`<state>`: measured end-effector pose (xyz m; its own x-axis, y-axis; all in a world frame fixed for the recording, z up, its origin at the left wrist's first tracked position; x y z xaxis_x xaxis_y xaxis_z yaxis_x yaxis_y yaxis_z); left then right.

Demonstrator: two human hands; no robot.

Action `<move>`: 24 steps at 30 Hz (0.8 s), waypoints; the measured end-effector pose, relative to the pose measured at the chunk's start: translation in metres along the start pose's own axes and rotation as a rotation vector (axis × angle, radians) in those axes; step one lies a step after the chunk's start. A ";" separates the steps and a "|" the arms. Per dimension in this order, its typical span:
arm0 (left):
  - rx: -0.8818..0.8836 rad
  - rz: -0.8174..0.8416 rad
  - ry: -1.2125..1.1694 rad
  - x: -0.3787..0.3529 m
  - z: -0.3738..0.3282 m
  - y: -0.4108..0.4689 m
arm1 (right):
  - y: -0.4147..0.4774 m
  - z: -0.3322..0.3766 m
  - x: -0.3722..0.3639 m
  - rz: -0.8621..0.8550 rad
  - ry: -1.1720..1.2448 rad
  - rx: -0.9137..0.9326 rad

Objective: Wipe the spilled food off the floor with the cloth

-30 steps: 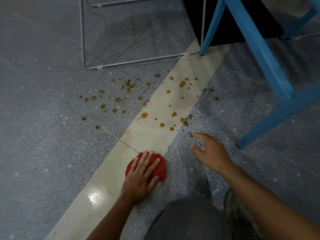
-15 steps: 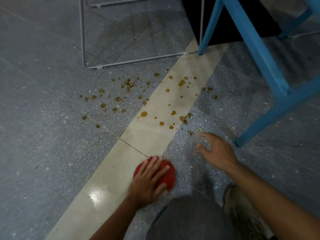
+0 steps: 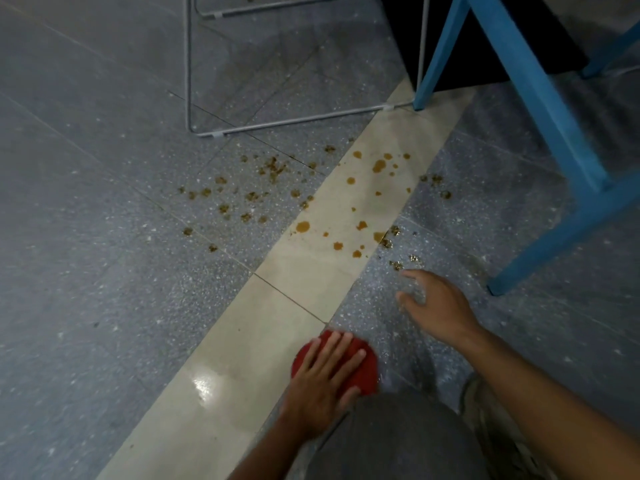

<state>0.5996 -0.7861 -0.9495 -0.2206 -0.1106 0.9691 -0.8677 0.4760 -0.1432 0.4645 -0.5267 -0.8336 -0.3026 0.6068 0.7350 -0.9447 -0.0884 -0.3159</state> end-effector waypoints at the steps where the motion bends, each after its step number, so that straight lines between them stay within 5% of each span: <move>1: 0.042 -0.004 -0.028 0.005 0.016 -0.007 | 0.002 0.001 0.001 0.000 -0.003 0.001; 7: 0.561 -0.034 -0.126 0.026 0.012 0.069 | 0.004 0.008 0.002 0.001 -0.016 0.001; 14: 0.022 0.082 -0.151 0.018 -0.037 0.082 | -0.032 0.014 -0.017 -0.004 -0.228 0.113; 19: 0.347 -0.045 -0.302 0.049 0.023 0.044 | -0.071 0.035 -0.075 -0.060 -0.375 0.373; 24: 0.404 -0.034 -0.284 0.079 0.035 0.053 | -0.066 0.033 -0.125 0.099 -0.468 0.231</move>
<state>0.5209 -0.8005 -0.8873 -0.2530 -0.3805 0.8895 -0.9675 0.0983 -0.2332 0.5603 -0.6225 -0.8847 -0.3659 0.1740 0.9142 -0.8961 -0.3309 -0.2957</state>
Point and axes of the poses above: each hand's wrist, its own y-axis towards the middle knuckle, its own x-axis out of the back of the hand, z = x × y, the point moved 3 cm from there along y, towards the middle knuckle, and after that the axes turned 5 degrees about x, right-handed, at the moved point
